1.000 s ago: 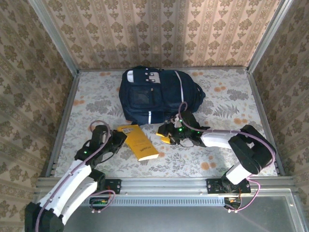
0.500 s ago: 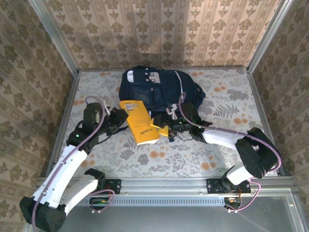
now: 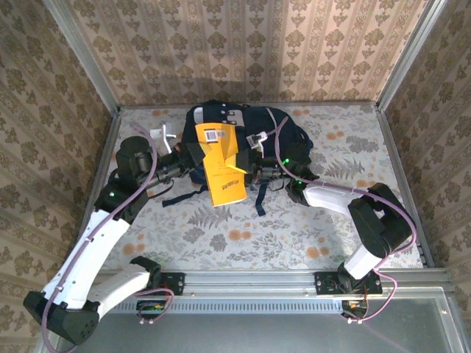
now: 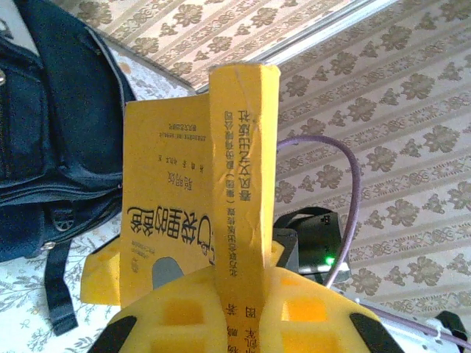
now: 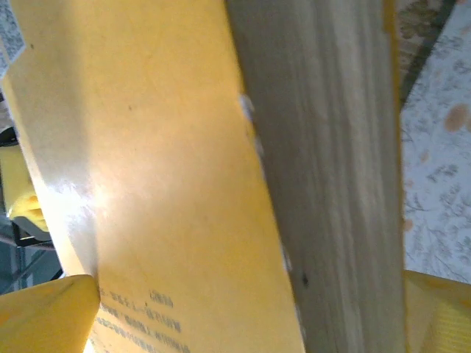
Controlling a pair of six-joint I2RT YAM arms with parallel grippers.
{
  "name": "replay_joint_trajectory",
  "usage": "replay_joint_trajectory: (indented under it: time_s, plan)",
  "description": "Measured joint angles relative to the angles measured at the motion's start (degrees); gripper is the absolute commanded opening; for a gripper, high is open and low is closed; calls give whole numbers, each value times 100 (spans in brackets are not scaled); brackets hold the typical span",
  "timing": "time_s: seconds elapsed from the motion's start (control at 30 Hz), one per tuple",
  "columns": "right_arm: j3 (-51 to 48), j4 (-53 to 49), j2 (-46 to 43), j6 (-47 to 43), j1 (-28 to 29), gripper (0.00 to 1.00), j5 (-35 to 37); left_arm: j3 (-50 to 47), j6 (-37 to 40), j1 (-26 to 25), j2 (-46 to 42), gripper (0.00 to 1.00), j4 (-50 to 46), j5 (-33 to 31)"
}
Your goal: Pack the student bag
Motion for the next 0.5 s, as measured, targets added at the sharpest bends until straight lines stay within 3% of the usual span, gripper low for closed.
replay_joint_trajectory:
  time_s: [0.2,0.33,0.5]
  plan:
    - [-2,372,-79,367,-31,90,-90,74,151,-76,83,0,-31,66]
    - [-48,-153,-573,151,-114,67,-98,59,243,-76,136,0,-79,81]
    - [-90,-796,-1165,-175,-282,46,-98,-2,275,-68,133,0,2,129]
